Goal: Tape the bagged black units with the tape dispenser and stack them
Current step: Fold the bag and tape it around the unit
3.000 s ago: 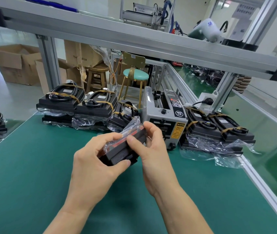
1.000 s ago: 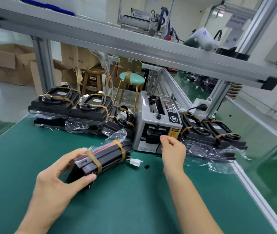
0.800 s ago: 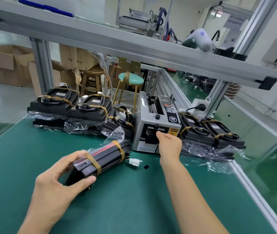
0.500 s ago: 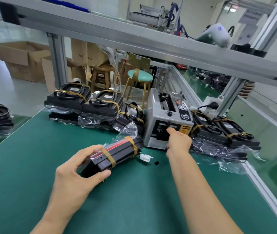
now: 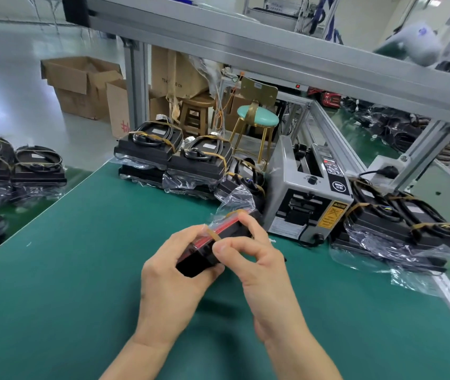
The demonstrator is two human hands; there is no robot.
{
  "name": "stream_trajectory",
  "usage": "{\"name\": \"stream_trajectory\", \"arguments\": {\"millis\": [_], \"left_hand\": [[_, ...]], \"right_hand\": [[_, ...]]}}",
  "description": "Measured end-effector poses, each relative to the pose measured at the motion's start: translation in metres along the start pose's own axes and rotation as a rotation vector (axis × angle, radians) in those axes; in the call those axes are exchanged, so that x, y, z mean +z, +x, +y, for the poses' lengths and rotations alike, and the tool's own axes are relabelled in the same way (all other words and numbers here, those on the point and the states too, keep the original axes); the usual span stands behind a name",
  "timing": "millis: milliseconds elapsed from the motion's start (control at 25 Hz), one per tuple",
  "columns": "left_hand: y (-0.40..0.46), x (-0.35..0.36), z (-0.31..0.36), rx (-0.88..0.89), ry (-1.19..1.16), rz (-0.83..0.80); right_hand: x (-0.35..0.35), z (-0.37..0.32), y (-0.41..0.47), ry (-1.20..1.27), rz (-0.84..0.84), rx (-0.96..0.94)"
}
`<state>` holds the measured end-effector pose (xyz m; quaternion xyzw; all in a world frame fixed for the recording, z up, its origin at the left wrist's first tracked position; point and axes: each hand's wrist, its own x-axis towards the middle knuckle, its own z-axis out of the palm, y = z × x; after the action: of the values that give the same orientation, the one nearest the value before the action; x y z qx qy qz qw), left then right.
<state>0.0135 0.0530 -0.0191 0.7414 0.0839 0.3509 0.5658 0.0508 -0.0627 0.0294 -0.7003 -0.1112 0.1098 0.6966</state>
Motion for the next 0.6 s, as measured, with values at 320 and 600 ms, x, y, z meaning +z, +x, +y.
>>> {"name": "stream_trajectory", "arguments": {"millis": [320, 600], "left_hand": [[0.0001, 0.0021, 0.0035, -0.017, -0.016, 0.026], [0.0, 0.0032, 0.005, -0.01, -0.037, 0.031]], "right_hand": [[0.0058, 0.001, -0.0006, -0.03, 0.046, -0.012], [0.0097, 0.0034, 0.0005, -0.088, 0.06, -0.037]]}}
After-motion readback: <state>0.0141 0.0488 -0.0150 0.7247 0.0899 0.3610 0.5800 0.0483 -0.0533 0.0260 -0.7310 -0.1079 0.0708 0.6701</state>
